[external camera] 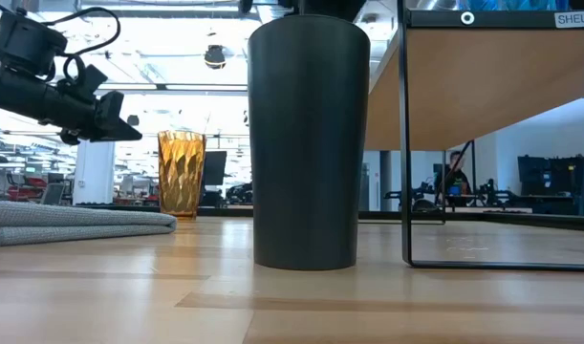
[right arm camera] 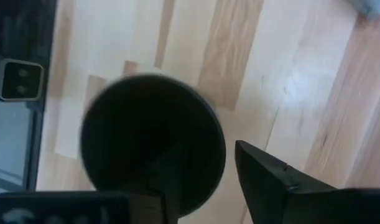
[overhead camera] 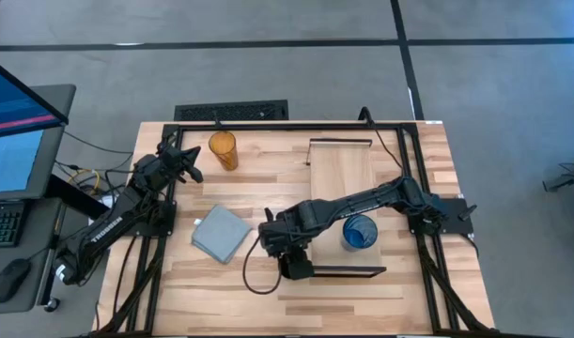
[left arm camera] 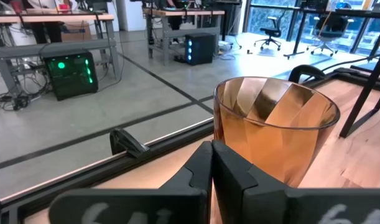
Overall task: Stack small to large cups/mugs on shelf
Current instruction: Put the black cup on the shelf
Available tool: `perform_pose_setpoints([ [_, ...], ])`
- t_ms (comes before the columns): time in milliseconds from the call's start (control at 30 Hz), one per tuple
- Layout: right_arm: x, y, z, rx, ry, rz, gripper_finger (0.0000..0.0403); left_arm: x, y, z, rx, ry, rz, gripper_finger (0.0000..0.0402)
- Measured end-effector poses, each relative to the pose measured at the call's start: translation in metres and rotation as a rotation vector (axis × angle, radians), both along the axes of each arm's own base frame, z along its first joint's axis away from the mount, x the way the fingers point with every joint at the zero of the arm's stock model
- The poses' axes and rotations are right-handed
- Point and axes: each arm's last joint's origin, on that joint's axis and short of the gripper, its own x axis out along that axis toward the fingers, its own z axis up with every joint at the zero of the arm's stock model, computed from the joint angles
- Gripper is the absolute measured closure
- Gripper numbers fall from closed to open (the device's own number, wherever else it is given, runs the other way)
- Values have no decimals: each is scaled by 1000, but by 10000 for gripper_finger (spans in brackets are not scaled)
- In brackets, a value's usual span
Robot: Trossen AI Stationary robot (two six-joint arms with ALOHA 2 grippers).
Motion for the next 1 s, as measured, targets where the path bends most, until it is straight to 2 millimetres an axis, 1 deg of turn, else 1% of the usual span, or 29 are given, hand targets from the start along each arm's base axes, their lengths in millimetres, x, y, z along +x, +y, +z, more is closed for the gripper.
perform_pose_setpoints([
  [200,1,0,-2,-2,1,3,295,0,0,-1,-11,3,1,401],
  [400,1,-6,-2,-5,13,-6,381,0,0,-1,-10,3,1,401],
  [433,1,-7,-2,-5,13,-6,389,0,0,-1,-10,3,0,401],
  [567,2,-12,-2,-6,15,-19,388,0,0,-1,-18,-6,3,401],
  [633,1,-14,0,-10,29,-22,393,0,0,-1,-18,-7,2,401],
  [700,0,-19,6,-20,40,-18,395,0,0,-1,-20,-9,2,401],
  [800,1,-31,22,-60,18,-50,392,0,0,-1,-23,-14,3,401],
  [1000,0,-65,73,-92,-97,-131,396,0,0,-1,-24,-14,3,401],
])
